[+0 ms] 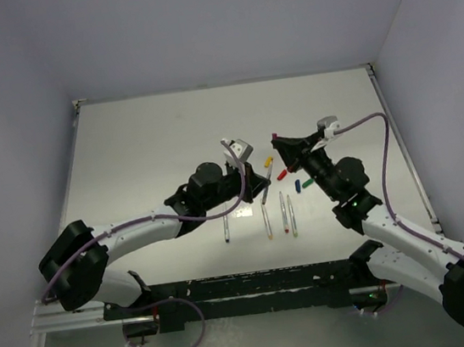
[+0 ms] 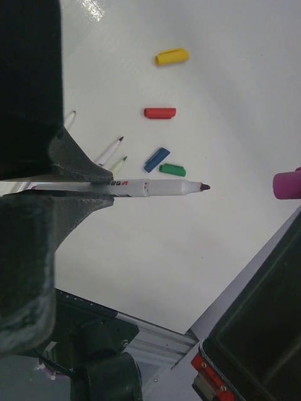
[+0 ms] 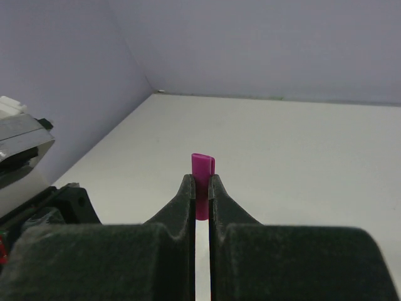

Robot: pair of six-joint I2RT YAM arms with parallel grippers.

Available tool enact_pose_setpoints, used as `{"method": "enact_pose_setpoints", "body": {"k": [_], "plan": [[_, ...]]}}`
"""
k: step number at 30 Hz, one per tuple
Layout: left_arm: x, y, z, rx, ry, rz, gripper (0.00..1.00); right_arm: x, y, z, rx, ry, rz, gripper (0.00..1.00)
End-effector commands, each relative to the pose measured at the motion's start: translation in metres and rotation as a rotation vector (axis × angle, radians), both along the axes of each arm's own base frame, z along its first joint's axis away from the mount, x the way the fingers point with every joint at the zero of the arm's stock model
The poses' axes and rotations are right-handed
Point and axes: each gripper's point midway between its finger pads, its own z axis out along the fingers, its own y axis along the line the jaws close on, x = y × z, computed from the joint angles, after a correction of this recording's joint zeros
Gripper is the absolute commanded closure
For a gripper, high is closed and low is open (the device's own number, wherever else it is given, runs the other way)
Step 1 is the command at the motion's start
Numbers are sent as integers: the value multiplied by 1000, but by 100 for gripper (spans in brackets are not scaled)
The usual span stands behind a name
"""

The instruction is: Insert the pens into the pen caps

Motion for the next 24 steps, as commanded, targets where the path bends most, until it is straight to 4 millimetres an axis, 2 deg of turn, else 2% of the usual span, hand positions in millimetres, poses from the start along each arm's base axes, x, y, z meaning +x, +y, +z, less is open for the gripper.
{"method": "enact_pose_setpoints", "body": {"k": [1,14,24], "plan": [[2,-10,29,-128,-43,-21,100,-15,6,39,104,-138,67,100],[9,-6,38,-164,-62,27,100,-25,8,33,183,-125,113,100],[9,-6,43,-173,-71,28,100,-25,8,30,188,-114,114,100]]}}
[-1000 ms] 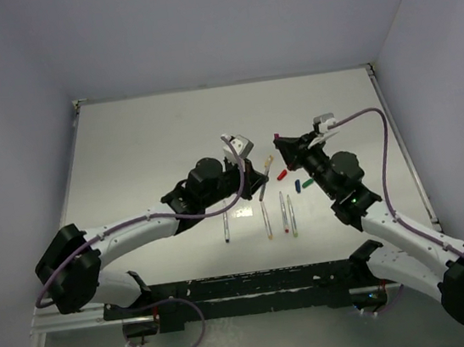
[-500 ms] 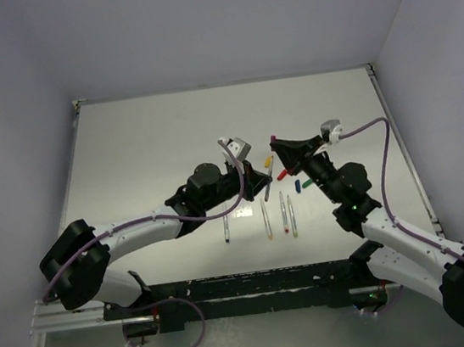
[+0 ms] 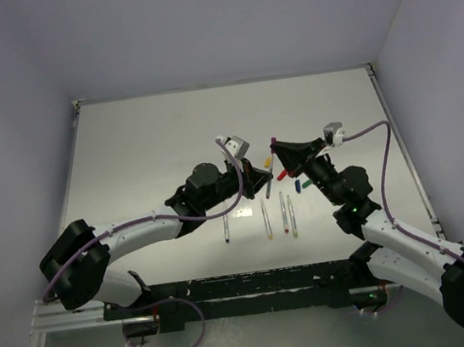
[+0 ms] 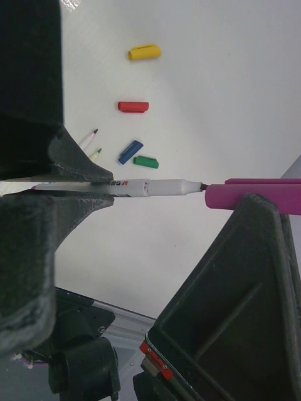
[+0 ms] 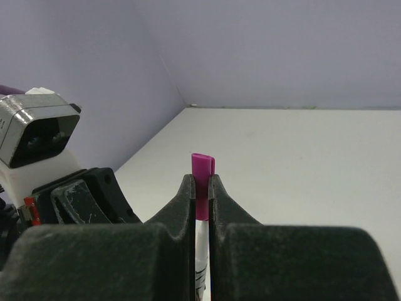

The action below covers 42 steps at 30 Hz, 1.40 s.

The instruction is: Insert the pens into the pen caps

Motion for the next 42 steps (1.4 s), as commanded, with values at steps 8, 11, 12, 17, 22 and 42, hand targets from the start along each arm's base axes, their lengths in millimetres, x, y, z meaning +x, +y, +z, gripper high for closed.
{"method": "enact_pose_setpoints", "body": {"k": [8,11,12,17,22,42], "plan": [[4,3,33,-86,-62,21,100,-6,4,14,49,-49,38,100],[3,3,34,-88,-66,17,100,-6,5,11,45,-48,39,100],[3,3,33,-88,-65,14,100,-6,4,11,44,-48,37,100],[0,2,31,-89,-60,0,100,-4,3,12,35,-59,26,100],[-3,3,24,-81,-45,-7,100,-1,3,21,12,-89,12,100],[-5,5,28,-99,-58,-11,100,-1,3,27,21,-104,12,100]]}}
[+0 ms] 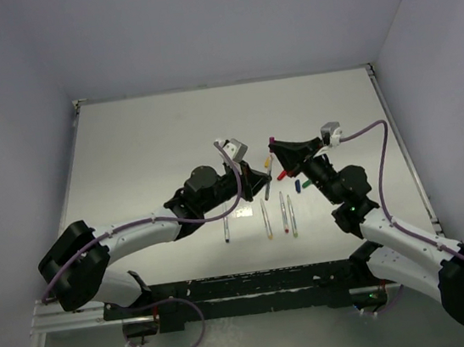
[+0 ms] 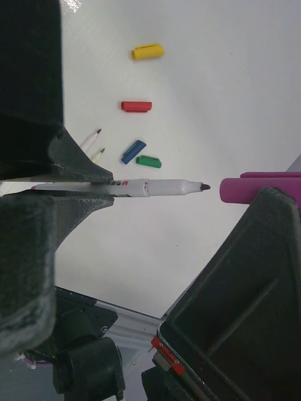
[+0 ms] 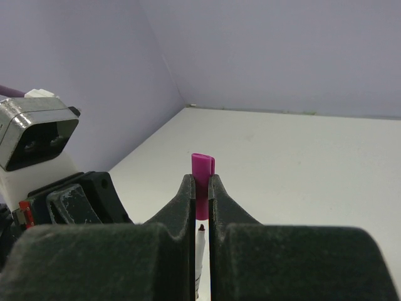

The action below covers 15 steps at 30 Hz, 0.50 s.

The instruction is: Insert the pens into the pen caps

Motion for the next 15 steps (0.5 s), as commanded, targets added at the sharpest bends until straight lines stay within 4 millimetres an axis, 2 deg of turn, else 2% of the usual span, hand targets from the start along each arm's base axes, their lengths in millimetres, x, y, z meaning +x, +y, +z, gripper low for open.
{"method": "enact_pose_setpoints", "body": {"k": [1,15], "plan": [[-1,1,32,-95,-55,-7,100,-3,0,26,52,-68,6,100],[2,2,36,-106,-65,11,100,-5,3,18,62,-43,30,100]]}}
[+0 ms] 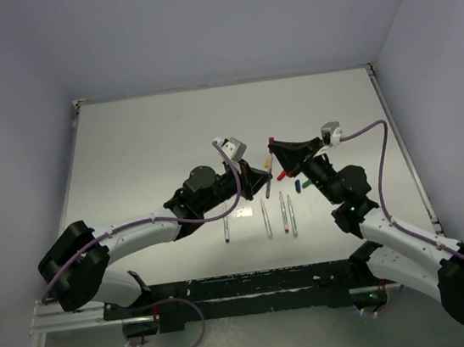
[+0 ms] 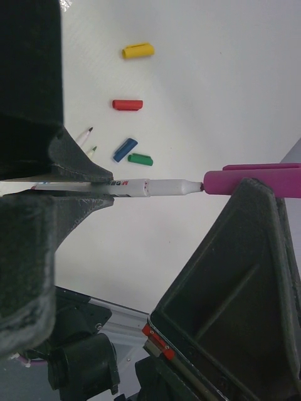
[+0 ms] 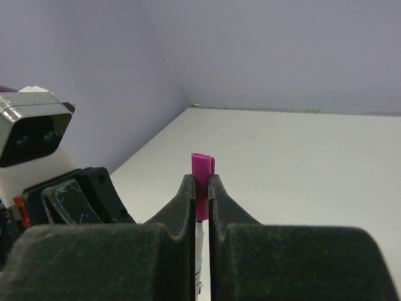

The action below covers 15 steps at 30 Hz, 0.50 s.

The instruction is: Insert the pens into the pen caps

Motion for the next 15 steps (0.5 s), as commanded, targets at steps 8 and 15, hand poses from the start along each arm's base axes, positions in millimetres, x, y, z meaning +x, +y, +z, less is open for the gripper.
{"method": "enact_pose_setpoints", "body": {"k": [8,15], "plan": [[3,5,39,-108,-67,25,100,-10,3,13,52,-40,43,100],[4,5,50,-146,-87,34,100,-19,10,1,47,4,102,100]]}}
